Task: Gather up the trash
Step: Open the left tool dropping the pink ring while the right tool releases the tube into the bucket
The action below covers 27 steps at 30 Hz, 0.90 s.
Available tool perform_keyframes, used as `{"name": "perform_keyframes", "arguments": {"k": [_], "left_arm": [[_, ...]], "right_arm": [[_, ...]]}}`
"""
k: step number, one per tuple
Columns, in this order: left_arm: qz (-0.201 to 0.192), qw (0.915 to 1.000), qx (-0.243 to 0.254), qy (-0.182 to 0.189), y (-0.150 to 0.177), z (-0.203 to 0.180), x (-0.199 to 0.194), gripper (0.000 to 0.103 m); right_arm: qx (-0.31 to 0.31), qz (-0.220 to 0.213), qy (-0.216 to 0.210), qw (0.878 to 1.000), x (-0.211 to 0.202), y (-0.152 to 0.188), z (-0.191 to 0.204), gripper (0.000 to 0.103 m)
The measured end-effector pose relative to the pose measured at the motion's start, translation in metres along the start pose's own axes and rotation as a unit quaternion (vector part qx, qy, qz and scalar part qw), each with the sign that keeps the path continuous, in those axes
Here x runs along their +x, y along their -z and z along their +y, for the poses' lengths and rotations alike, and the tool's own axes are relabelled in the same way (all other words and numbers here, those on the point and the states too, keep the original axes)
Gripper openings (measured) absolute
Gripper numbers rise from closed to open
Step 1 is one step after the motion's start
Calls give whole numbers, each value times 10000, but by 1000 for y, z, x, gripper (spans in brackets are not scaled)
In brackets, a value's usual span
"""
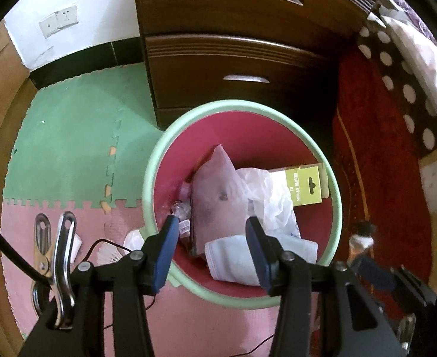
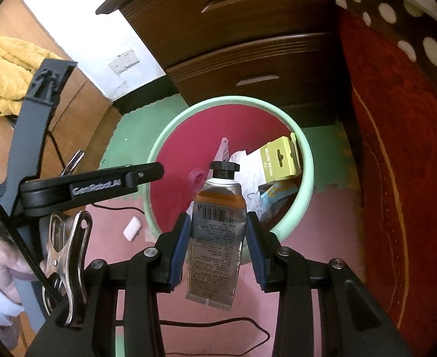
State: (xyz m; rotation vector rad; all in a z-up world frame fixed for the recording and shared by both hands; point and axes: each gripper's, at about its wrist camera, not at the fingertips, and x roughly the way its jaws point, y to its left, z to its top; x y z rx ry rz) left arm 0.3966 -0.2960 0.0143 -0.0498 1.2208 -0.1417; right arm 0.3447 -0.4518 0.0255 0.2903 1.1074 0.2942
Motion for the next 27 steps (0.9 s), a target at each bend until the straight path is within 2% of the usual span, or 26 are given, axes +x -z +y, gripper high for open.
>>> {"name": "perform_keyframes", "arguments": {"k": [7,13,27], "left_arm": [[-9,10000,-68,-43,8,7,-14,49],[-100,9993,-352,-91,18,26,-34,49],[-293,9914,-1086,-667,42,91,-77,49]], "right_arm": [[72,23,5,10000,13,-12,-9,38],[132,-40,62,9999,21,-24,-14,38],[155,-6,139,9998,35,-39,-21,38]]}}
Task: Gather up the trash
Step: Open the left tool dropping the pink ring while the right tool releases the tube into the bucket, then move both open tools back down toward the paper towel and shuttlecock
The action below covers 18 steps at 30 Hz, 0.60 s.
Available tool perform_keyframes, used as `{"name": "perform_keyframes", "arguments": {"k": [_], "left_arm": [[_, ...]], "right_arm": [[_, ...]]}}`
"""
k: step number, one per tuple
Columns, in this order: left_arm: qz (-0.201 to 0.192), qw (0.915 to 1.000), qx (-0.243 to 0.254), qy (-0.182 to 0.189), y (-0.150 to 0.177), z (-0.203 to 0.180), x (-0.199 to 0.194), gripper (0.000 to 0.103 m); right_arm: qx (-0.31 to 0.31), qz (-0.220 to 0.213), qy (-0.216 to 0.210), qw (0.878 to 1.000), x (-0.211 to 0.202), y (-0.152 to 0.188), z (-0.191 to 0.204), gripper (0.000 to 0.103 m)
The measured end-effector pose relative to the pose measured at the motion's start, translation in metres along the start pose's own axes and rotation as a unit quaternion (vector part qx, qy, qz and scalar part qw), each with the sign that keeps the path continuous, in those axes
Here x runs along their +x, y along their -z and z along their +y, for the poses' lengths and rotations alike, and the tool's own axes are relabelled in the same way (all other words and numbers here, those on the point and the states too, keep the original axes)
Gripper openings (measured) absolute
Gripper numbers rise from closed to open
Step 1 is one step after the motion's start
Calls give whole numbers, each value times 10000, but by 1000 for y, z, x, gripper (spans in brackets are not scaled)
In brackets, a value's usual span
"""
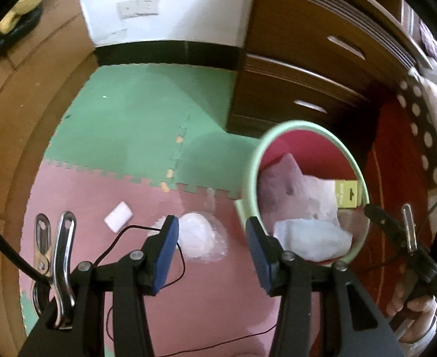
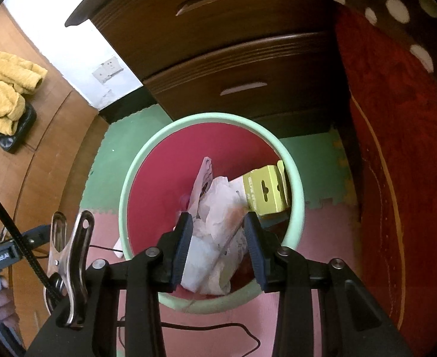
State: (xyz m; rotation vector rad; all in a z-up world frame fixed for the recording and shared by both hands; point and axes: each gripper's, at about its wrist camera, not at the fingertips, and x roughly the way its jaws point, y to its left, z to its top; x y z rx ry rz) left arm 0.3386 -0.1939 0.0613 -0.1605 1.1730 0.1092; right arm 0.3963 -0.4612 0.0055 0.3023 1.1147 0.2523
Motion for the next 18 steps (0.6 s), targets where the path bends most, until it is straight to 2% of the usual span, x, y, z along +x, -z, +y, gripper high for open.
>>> {"name": "perform_keyframes", "arguments": {"k": [13,18], "left_arm": [[56,9969,-561,-555,11,62,-12,49],[86,9956,-616,-698,23,85,-10,49]], "right_arm": [[-265,-29,-89,9996,-3,9,14,39],[-110,-45,-65,9999,-10,22,16,39]]}}
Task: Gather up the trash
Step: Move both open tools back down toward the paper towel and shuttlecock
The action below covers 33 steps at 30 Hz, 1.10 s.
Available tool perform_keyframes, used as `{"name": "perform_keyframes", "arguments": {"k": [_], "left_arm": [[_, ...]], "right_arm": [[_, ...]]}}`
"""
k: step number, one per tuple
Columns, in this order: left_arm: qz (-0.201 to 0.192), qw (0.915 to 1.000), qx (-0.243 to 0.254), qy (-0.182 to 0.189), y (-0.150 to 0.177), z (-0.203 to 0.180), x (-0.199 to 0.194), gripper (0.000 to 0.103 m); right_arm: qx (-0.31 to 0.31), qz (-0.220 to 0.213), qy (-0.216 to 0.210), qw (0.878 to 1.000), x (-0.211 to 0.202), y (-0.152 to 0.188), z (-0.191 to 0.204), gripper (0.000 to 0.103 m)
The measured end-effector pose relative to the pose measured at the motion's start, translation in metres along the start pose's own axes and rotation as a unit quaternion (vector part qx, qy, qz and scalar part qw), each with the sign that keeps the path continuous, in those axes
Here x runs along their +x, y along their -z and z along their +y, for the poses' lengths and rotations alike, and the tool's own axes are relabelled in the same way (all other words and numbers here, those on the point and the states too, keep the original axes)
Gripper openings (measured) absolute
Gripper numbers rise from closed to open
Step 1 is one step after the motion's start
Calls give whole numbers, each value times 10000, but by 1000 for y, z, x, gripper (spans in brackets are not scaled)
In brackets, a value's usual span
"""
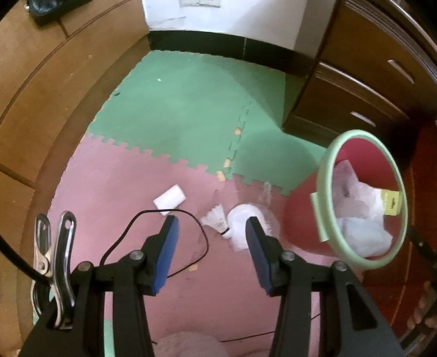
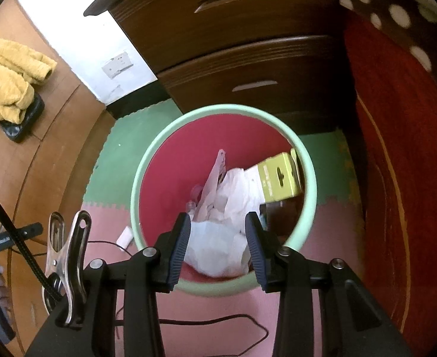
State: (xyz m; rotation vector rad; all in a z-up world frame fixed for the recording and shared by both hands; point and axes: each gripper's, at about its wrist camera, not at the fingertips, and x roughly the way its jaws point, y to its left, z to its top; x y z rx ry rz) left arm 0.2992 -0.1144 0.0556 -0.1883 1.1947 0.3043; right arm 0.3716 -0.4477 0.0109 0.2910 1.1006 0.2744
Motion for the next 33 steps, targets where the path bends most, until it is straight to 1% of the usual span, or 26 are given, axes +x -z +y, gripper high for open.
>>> {"name": "perform_keyframes", "arguments": {"k": [5,13,18,22,27,29,30,33], "left_arm": [[-69,9999,47,-77,10,23,9,49],[-209,9993,231,-220,28,69,32,49],[-261,9991,335,-32,41,106,49,49],[-354,9987,337,140,52,139,52,49],[-490,9983,134,287,60,182,54,49],[-583,9980,109,230,63,199,54,49],[-633,9979,88,128,64,210,54,49],[-644,9979,-78,-50,62,237,59,49]], "right_arm": [[69,-47,46,10000,-11,23,7,39],[191,-343,98,9992,-21,80,30,39],[199,-480,244,9984,-18,117,54,39],[215,-580,406,9973,-15,145,79,39],[43,-601,484,9970,-5,172,114,39],[-74,-588,499,9970,1,182,133,39],[-110,-580,504,9970,3,184,138,39],[-225,-465,515,9973,14,191,159,39]]}}
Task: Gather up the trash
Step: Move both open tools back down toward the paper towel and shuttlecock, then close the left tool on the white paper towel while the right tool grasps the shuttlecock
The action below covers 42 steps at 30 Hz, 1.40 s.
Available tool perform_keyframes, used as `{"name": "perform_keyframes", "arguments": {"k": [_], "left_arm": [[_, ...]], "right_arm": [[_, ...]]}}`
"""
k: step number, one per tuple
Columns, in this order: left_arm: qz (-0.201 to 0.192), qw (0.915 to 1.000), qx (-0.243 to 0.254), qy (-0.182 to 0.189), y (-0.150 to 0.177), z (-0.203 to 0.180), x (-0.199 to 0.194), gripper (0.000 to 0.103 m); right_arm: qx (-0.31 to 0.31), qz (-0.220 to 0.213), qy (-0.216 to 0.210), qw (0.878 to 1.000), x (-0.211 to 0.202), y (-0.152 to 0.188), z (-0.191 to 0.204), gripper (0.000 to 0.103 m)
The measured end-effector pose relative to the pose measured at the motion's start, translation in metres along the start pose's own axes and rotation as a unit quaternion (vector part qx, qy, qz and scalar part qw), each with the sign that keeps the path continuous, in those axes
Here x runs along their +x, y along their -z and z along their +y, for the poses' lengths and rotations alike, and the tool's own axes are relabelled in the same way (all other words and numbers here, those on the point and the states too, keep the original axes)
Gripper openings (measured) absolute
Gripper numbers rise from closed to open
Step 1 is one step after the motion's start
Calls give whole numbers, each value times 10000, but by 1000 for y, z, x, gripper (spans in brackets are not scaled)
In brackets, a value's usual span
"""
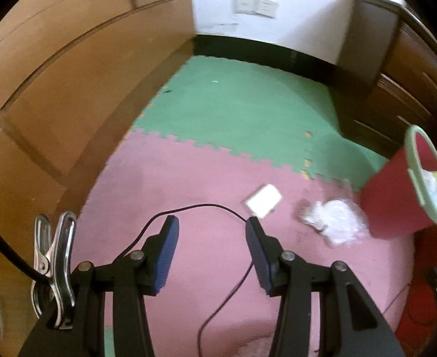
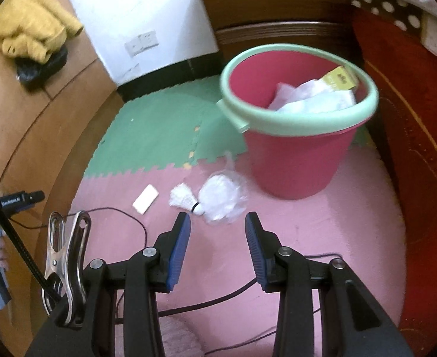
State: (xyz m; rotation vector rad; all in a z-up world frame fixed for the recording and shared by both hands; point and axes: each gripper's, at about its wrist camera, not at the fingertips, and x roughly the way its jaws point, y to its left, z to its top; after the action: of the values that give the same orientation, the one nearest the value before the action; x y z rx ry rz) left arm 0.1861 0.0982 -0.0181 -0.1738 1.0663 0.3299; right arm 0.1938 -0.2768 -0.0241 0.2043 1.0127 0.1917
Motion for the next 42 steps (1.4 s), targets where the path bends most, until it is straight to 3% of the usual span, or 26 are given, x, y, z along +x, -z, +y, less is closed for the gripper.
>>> {"name": "perform_keyframes", "arguments": {"k": [6,12,18,26,34,42], "left_arm": [[-15,9986,-331,-414,-18,42,24,49],[246,9983,-320,-413,-34,45,72,49],[770,9968,-152,-120,-37,17,131,49],[1393,9884,559,240,-42,-36,190,49],[1760,9751,1162,680,-43,-85,233,49],[2157,9565,1599,1138,-29,-119,267,49]], "right_arm": [[-346,299,-59,9989,25,2,37,39],[-564,614,-50,9965,63,-4,53,39],[-668,971,42,9930,112,-12,54,39],[-717,1455,26,9867,162,-20,52,39],[-709,1790,-35,9813,195,-27,47,39],[-753,2020,-91,9764,218,-28,44,39]]}}
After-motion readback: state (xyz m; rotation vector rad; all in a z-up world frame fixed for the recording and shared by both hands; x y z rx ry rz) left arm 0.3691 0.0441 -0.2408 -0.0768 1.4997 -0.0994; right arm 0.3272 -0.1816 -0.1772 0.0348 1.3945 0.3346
